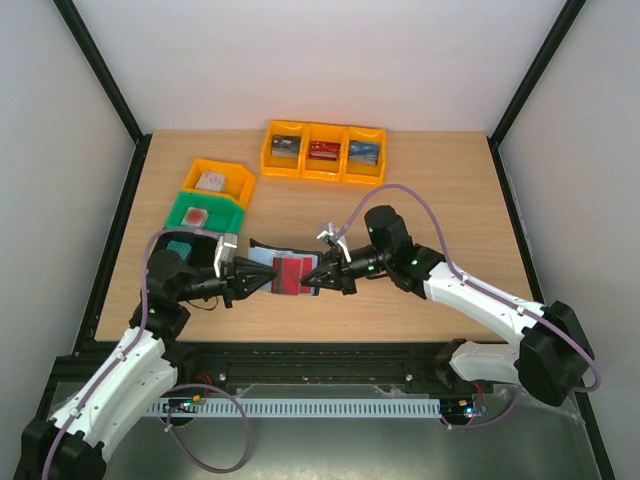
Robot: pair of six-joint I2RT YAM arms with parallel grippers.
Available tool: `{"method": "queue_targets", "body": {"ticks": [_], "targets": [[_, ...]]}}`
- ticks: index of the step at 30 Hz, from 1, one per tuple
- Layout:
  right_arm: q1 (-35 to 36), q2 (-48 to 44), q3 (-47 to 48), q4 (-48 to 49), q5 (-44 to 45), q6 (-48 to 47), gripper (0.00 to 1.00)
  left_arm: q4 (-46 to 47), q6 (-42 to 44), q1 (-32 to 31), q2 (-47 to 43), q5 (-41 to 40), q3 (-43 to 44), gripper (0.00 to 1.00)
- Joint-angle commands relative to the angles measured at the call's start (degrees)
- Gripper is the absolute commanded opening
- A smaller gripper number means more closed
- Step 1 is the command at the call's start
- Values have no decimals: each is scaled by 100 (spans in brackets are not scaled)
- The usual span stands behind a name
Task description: Take the credit cards out of the card holder
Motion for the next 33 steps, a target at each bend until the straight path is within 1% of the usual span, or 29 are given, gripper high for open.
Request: {"method": "queue_targets", "body": {"ticks": [1, 4, 10, 12, 14, 15, 20, 23, 25, 29, 33], "targets": [[-19, 33, 165, 341, -246, 41, 2, 115, 59, -23, -28, 9, -53, 13], [-14, 36, 182, 337, -280, 30, 2, 105, 79, -23, -27, 46, -46, 15], [-14, 4, 175, 229, -281, -67, 2, 73, 73, -14, -15, 126, 18, 14], [-14, -15, 175, 217, -286, -74, 2, 44, 123, -14, -10, 115, 20, 11], [-14, -24, 185, 212, -284, -75, 2, 74, 132, -14, -7, 80, 17, 3], [-14, -26, 187, 207, -282, -76, 2, 87, 137, -14, -9, 75, 32, 2], [-18, -60, 166, 189, -240, -120, 2, -158, 265, -6, -30, 62, 135, 2], [-18, -113, 138, 108, -166, -198, 1, -382, 397, 186, -50, -20, 198, 2], [-14, -132, 130, 22, -118, -257, 2, -349, 417, 325, -54, 61, 215, 2], [-14, -134, 124, -6, -133, -261, 2, -473, 592, 345, -91, 265, 271, 2], [-14, -84, 164, 79, -225, -173, 2, -544, 688, 229, -89, 253, 251, 2]]}}
